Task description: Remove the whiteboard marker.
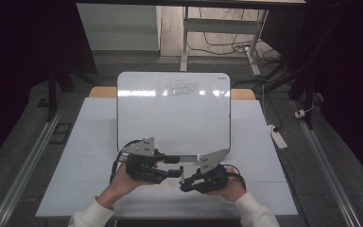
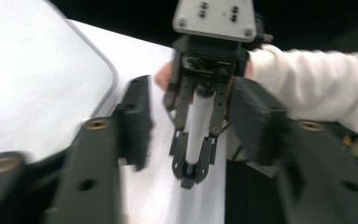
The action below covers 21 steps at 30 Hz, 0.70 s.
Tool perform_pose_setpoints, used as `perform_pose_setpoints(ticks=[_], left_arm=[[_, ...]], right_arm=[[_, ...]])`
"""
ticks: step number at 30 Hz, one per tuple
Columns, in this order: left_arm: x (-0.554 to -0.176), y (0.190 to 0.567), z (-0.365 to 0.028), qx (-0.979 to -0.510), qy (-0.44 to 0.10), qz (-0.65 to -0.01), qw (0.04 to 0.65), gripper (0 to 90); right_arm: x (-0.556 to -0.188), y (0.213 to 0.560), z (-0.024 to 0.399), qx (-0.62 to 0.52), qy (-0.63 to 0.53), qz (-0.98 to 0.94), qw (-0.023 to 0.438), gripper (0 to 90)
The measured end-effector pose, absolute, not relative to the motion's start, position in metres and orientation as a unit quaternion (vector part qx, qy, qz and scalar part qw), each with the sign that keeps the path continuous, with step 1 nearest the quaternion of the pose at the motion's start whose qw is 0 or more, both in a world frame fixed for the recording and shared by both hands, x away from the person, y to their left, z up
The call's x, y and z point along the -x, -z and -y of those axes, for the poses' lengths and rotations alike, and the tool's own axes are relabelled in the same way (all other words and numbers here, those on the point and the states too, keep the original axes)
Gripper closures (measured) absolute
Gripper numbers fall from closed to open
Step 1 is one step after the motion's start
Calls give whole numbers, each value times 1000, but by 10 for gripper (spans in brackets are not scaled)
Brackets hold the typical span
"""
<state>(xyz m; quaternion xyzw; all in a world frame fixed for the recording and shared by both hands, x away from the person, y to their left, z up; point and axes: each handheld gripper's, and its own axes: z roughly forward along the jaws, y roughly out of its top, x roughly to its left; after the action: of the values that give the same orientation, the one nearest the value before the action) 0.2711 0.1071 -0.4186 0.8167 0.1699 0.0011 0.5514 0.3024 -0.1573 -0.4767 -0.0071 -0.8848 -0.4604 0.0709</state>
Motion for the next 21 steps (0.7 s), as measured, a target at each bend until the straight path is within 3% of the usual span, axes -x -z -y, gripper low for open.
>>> perform_pose_setpoints(ticks=[1,4,12,21], left_arm=[[-269,418,-113,-815,-12,-180,551,381],[-260,420,-133,-813,-45,-221,536,340],[-225,463,-201,-808,-116,-344,464,304],[-220,497,-228,-796,-122,-396,442,300]], right_arm=[[-302,477,158,13,464,883,64,773],[-303,473,161,39,488,871,23,773],[-307,459,172,126,545,825,-78,773],[-319,445,175,199,575,781,-138,773]])
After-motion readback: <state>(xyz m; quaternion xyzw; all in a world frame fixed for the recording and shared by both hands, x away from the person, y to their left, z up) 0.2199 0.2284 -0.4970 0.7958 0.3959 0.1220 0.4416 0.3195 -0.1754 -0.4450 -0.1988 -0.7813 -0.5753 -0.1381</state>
